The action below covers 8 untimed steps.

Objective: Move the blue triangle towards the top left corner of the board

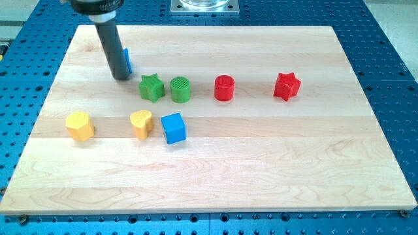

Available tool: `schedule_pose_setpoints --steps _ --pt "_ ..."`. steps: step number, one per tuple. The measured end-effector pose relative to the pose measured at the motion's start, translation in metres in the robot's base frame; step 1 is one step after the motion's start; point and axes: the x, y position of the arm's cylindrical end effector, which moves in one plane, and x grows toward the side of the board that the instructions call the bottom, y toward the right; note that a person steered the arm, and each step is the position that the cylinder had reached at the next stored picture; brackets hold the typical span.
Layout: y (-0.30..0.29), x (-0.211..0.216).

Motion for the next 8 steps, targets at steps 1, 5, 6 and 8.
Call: schedule_pose_setpoints --steps 1,5,6,8 --pt "0.023 -0.014" --pt "-0.037 -0.082" --pt "0.004 -0.058" --pt "0.019 -0.048"
